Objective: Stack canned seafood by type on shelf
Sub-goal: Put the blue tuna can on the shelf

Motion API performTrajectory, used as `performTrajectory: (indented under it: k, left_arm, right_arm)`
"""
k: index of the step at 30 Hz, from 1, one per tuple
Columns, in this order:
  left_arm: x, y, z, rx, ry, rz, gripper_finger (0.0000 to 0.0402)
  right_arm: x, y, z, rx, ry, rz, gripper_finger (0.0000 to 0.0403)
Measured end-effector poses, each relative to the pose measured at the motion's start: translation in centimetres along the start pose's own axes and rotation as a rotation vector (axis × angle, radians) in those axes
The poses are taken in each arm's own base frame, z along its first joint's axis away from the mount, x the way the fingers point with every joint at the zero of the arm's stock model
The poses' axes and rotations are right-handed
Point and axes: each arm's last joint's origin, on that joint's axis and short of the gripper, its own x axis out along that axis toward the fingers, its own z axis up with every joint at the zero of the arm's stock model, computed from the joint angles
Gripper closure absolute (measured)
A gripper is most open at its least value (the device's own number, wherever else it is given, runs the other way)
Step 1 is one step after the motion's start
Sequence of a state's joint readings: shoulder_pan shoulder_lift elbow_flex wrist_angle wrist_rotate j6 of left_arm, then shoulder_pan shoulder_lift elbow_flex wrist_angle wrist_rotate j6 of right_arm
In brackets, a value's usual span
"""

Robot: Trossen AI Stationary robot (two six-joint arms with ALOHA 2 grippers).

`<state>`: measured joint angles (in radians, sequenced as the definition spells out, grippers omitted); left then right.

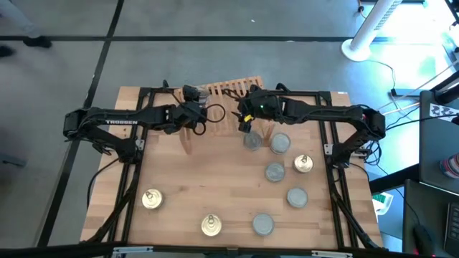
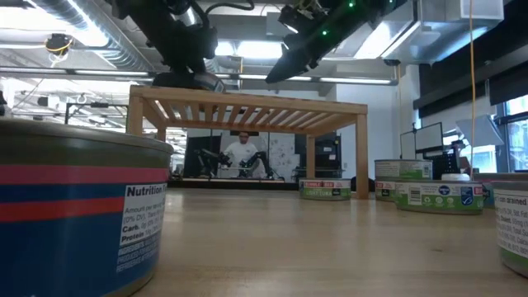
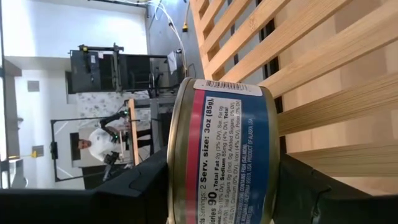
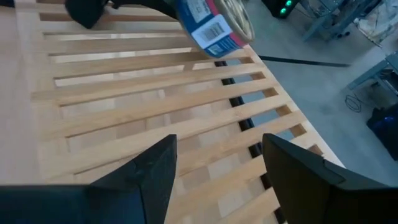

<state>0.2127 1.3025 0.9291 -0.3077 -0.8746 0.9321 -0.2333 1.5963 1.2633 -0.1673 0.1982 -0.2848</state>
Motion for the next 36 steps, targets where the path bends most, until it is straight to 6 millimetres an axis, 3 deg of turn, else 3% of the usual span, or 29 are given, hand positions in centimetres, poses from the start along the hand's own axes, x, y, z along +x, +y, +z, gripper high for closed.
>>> performTrajectory:
  k: [15,36]
  left_arm:
    - [-0.03,-0.05,0.02,-0.007,0.000,-0.001,0.0194]
    - [0.03,-0.08,0.05,-0.153,-0.008,-0.006,0.0194]
  right_arm:
    - [-0.03,0.18,-0.09,-0.005,0.011,0.011,0.0166]
    - [-0.03,0.18,-0.12,-0.006,0.014,0.008,0.0166]
